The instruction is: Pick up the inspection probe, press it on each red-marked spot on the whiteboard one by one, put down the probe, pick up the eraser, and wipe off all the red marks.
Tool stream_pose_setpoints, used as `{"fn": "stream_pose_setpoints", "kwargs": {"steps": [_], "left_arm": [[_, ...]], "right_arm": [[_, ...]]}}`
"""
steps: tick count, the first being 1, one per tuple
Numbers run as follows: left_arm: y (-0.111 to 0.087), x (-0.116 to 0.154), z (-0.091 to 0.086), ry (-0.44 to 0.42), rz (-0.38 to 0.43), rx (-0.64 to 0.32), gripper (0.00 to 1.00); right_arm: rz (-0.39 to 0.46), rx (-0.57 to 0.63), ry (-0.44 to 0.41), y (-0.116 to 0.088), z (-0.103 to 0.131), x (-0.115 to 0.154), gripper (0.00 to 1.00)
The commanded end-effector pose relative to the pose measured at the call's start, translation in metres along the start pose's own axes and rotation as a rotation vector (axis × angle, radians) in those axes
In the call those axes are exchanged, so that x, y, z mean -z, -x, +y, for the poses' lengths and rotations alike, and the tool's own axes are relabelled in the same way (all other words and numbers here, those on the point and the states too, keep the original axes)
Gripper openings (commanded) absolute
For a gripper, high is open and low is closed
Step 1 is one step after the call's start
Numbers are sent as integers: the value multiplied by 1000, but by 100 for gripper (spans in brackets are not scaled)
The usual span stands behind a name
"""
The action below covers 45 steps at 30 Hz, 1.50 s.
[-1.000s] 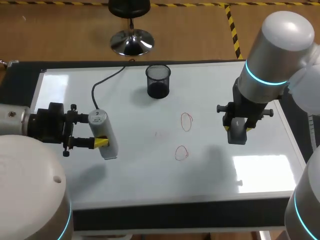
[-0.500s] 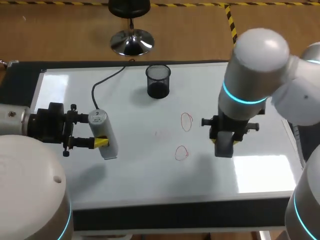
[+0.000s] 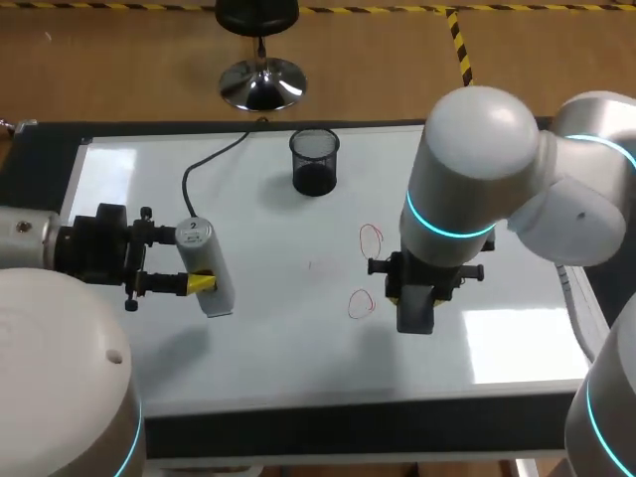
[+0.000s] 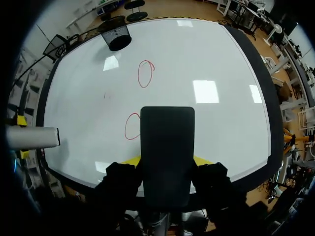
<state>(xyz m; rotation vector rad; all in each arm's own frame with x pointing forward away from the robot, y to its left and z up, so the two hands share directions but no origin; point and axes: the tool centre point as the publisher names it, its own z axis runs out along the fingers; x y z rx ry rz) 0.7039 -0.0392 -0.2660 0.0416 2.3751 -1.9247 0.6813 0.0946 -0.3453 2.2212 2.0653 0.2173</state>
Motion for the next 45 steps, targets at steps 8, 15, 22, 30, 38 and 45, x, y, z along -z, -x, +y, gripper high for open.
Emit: {"fn": "stream_pose_setpoints", "kwargs": {"steps": [8,15,22,30,38,45], "left_arm": [[-2,1,-2,0,-3,-2,0],[-2,1,-2,0,-3,-2,0],[-2,1,-2,0,-3,-2,0],[-2,1,-2,0,-3,-2,0],[-2,1,-2,0,-3,-2,0],[-2,1,-2,0,-3,-2,0]], "right_arm": [[50,85,-44,-49,-3,-16,0],[76,116,-51,-72,-1,-19,0],[110,131,-59,-86,0,-24,0],[132,143,-76,-103,2,-34,0],[145,145,-91,-110,4,-43,0],[149,145,-119,-118,7,-57,0]]}}
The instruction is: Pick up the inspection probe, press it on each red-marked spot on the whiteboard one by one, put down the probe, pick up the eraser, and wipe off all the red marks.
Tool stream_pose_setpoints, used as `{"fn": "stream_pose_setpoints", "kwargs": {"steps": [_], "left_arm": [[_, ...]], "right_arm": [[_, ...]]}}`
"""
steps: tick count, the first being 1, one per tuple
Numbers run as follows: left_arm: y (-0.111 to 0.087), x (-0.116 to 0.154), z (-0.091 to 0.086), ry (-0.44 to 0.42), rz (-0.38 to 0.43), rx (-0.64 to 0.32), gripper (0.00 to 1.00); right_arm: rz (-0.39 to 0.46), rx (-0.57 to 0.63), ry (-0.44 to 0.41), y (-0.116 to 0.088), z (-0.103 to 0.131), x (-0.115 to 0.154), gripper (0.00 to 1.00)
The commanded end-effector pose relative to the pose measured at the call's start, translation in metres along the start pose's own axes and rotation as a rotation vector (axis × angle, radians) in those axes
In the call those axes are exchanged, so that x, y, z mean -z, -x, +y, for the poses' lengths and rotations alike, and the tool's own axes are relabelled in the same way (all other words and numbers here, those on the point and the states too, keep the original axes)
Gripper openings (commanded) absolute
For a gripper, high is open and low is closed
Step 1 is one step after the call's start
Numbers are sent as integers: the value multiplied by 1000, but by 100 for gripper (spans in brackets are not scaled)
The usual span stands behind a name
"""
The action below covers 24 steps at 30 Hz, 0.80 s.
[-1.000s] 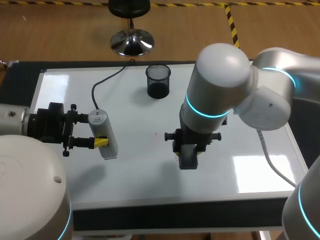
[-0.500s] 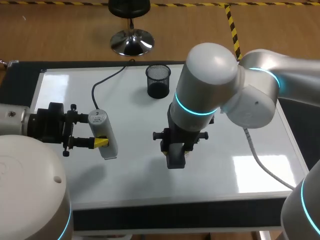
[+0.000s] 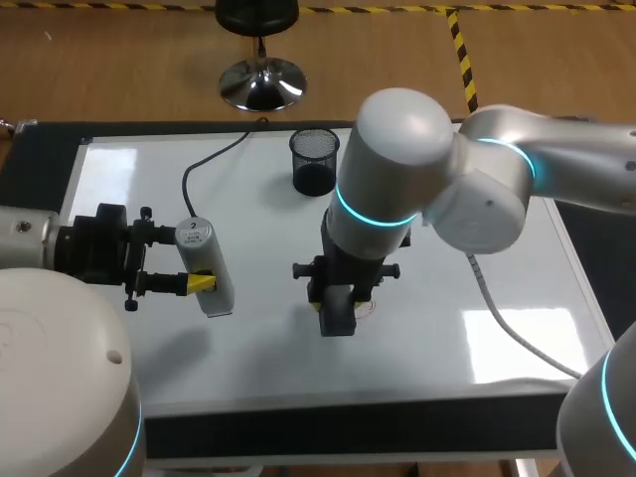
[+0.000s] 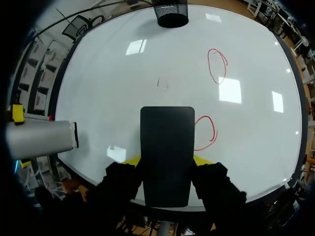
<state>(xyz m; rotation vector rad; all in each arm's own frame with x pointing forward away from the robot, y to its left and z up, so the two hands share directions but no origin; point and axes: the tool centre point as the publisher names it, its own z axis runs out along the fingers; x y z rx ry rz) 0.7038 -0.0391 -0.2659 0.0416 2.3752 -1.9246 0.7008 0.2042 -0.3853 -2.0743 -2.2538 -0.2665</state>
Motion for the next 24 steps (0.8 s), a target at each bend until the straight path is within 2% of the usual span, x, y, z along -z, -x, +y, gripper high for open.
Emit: {"fn": "stream_pose_setpoints", "kwargs": {"steps": [1,17,24], "left_arm": [[-2,1,-2,0,-3,-2,0],[-2,1,-2,0,-3,-2,0],[-2,1,-2,0,-3,-2,0]], "right_arm": [[2,3,-18,-7,5,-14,0],[9,3,-45,-17,10,-36,0],[2,-5,-55,-12,11,-41,0]]}}
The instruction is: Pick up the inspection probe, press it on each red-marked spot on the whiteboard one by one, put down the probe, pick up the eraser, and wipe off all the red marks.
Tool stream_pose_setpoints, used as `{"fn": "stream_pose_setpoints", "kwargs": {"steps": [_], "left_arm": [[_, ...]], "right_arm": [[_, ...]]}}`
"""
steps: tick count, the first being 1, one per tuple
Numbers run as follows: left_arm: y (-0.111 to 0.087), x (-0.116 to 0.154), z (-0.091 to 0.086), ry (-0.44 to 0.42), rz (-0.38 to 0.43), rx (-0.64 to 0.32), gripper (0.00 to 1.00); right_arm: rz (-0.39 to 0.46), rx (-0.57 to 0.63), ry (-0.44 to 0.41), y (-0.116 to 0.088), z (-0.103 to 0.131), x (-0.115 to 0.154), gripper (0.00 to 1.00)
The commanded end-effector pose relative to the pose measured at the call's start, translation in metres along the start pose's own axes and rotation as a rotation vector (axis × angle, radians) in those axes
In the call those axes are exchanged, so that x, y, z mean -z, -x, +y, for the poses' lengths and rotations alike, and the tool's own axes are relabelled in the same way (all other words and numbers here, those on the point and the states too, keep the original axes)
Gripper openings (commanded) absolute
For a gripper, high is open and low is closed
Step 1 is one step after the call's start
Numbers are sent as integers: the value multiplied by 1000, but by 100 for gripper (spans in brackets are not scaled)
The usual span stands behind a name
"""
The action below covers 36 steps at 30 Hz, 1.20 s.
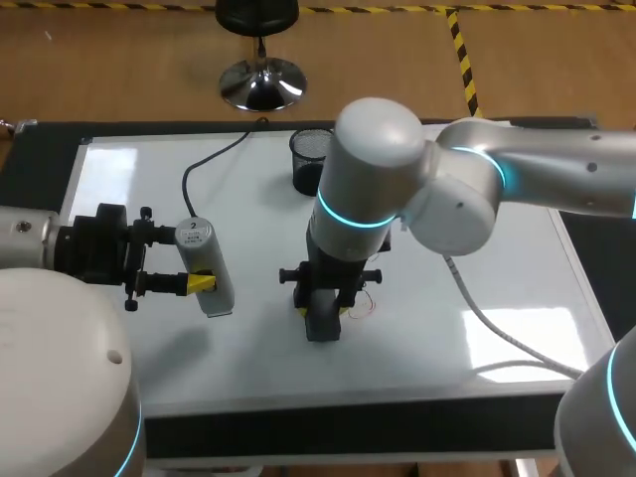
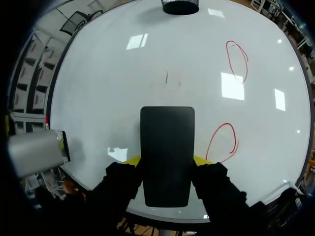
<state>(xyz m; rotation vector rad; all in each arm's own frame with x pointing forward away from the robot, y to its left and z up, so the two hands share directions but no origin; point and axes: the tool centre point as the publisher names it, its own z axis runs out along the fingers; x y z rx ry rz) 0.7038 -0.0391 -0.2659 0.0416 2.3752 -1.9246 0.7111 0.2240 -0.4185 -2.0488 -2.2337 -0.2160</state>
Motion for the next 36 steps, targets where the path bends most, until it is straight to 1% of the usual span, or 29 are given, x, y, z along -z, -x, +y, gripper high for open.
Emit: {"fn": "stream_pose_setpoints", "kwargs": {"steps": [1,12,21,30,36], "left_arm": [[-2,1,-2,0,-3,-2,0],[-2,1,-2,0,-3,-2,0],[-2,1,-2,0,-3,-2,0],[-2,1,-2,0,-3,-2,0],[-2,1,-2,0,-3,-2,0]], "right_arm": [[-5,-8,-9,2,3,-6,0],[-22,-53,-24,23,8,-13,0],[-37,-106,-36,48,14,-19,0],[-74,-168,-38,80,19,-20,0],[-90,-220,-29,104,20,-15,0]]}}
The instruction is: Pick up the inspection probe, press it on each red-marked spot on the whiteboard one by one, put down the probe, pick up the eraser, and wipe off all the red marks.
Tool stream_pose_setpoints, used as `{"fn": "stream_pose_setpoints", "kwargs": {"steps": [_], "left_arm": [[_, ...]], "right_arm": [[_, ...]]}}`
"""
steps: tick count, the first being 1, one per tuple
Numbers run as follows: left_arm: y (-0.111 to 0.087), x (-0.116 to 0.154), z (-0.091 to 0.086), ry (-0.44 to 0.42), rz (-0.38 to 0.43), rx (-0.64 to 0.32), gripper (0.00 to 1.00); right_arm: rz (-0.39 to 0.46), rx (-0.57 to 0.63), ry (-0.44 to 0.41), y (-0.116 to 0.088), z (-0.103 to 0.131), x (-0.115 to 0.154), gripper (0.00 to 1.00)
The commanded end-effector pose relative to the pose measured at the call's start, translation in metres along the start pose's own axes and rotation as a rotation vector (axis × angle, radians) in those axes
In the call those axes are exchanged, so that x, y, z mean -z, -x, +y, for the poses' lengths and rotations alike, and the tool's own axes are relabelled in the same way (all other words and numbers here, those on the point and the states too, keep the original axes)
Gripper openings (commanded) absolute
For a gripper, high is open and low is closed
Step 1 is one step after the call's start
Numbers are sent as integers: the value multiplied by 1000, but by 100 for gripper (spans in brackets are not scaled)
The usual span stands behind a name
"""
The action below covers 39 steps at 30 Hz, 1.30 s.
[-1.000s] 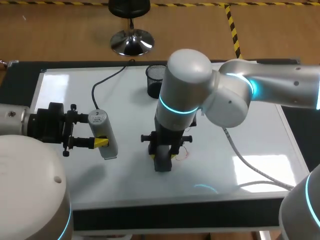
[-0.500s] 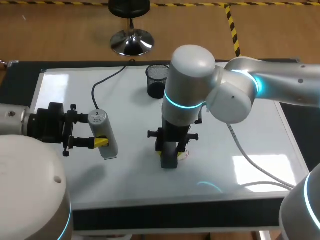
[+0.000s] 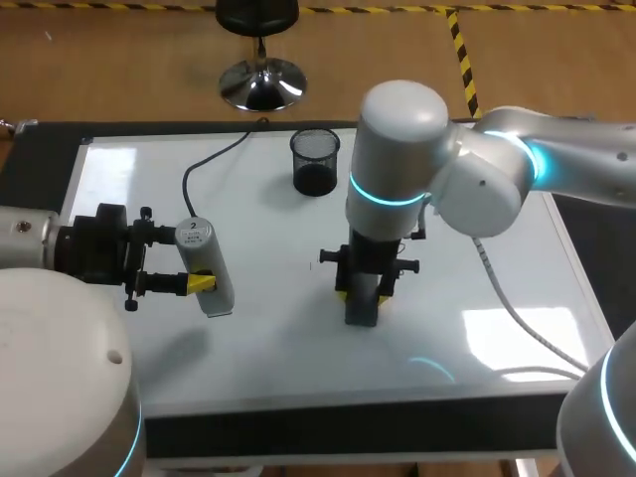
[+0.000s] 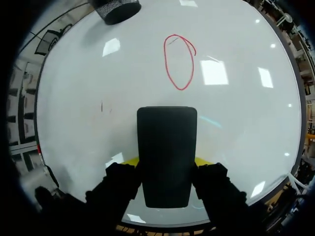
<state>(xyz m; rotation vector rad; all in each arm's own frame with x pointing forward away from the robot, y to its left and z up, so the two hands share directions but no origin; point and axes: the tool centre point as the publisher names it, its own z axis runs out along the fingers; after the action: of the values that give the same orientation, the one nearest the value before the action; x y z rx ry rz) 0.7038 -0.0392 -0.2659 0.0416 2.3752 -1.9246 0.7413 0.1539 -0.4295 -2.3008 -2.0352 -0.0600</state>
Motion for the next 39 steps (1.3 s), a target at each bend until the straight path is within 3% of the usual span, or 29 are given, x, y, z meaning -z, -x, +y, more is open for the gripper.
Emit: {"fn": "stream_pose_setpoints", "kwargs": {"steps": [1,7,12,20,29,39], "left_arm": [[-2,1,-2,0,-3,-2,0],[-2,1,-2,0,-3,-2,0],[-2,1,-2,0,-3,-2,0],[-2,1,-2,0,-3,-2,0],[-2,1,-2,0,-3,-2,0],[-2,1,-2,0,-3,-2,0]], "right_arm": [[4,-18,7,33,3,-17,0],[-21,-60,34,53,6,-3,0],[-12,-63,60,52,5,13,0],[6,-10,85,25,-4,26,0],[18,60,41,-8,-13,8,0],[57,100,17,-30,-24,1,0]]}}
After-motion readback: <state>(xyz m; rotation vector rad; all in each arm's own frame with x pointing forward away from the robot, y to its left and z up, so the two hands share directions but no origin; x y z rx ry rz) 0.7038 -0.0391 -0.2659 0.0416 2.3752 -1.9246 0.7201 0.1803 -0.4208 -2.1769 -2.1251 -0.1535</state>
